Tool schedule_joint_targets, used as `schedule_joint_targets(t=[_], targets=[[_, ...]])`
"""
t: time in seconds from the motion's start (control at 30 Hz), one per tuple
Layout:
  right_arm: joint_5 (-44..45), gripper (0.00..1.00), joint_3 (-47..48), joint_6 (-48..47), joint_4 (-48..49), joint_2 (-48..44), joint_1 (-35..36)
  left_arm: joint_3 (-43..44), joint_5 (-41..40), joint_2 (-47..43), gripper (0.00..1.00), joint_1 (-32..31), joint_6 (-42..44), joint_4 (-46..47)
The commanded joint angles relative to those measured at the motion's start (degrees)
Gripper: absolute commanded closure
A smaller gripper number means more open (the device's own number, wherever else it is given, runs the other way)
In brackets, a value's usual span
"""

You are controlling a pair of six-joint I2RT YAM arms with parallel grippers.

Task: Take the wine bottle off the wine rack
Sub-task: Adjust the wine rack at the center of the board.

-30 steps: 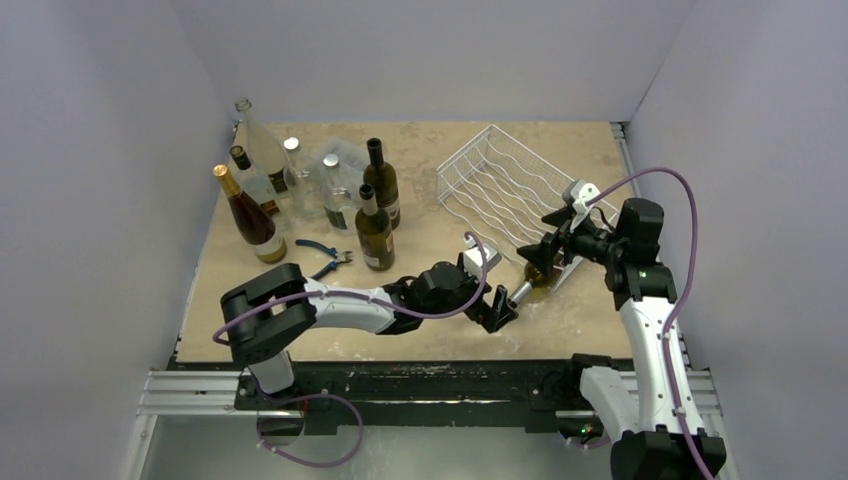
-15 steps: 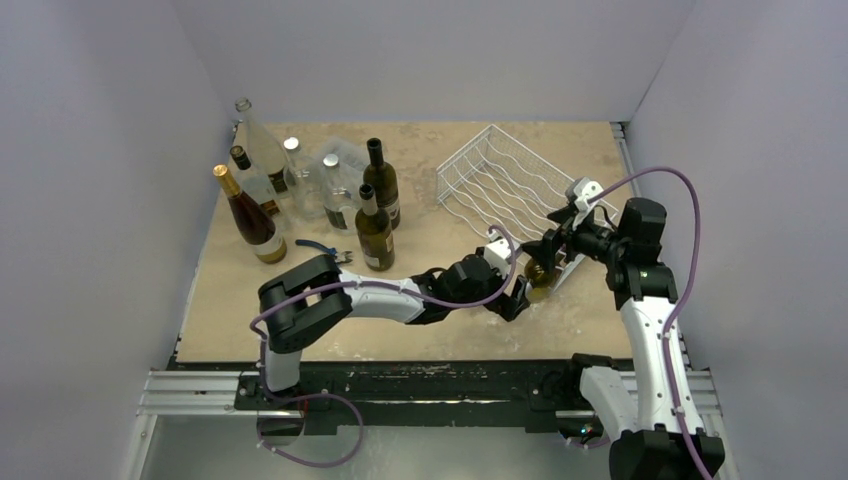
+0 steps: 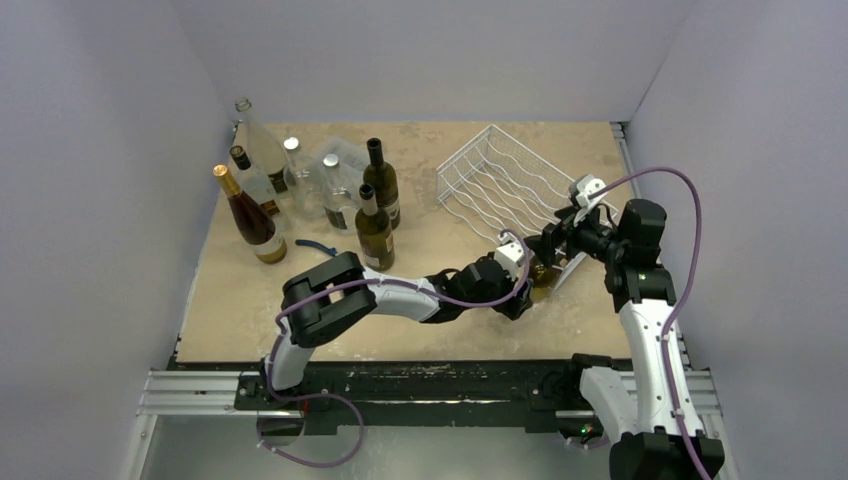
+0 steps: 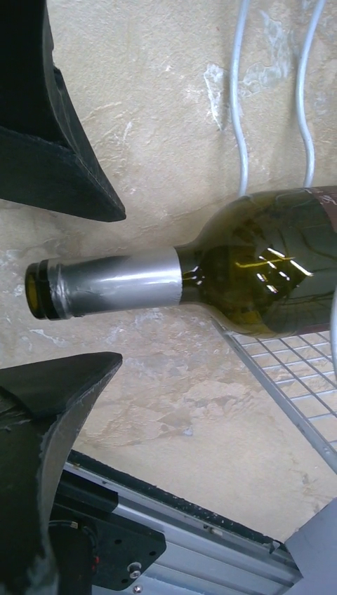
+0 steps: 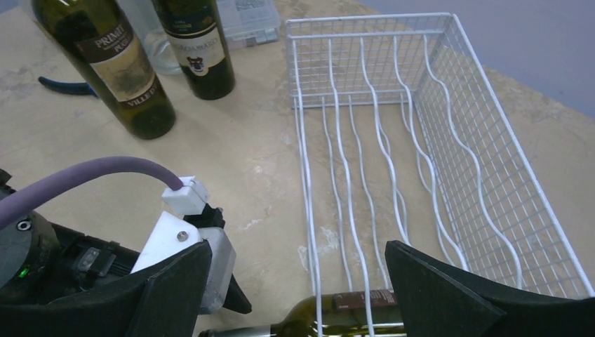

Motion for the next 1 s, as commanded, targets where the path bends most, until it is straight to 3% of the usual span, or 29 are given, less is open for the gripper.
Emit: schedule_joint_targets(t=[0.0,0.77,0.97], targets=[[6.29,0.01,-0.86,4.72,4.77,-1.17,0.11,3.38,-1.14,0.94,0.34,-0.10,0.15,1.90],[26.54,0.01,-2.64,15.18,12.23,-1.67,0.11,8.95,-4.23,5.31,0.45,-0.25,0.02,-4.06],[29.24,0.01,-2.97,16.63,13.11,-1.77,0.11,11.39,-5.21,6.23,0.51,-0.67,0.14,-7.74]])
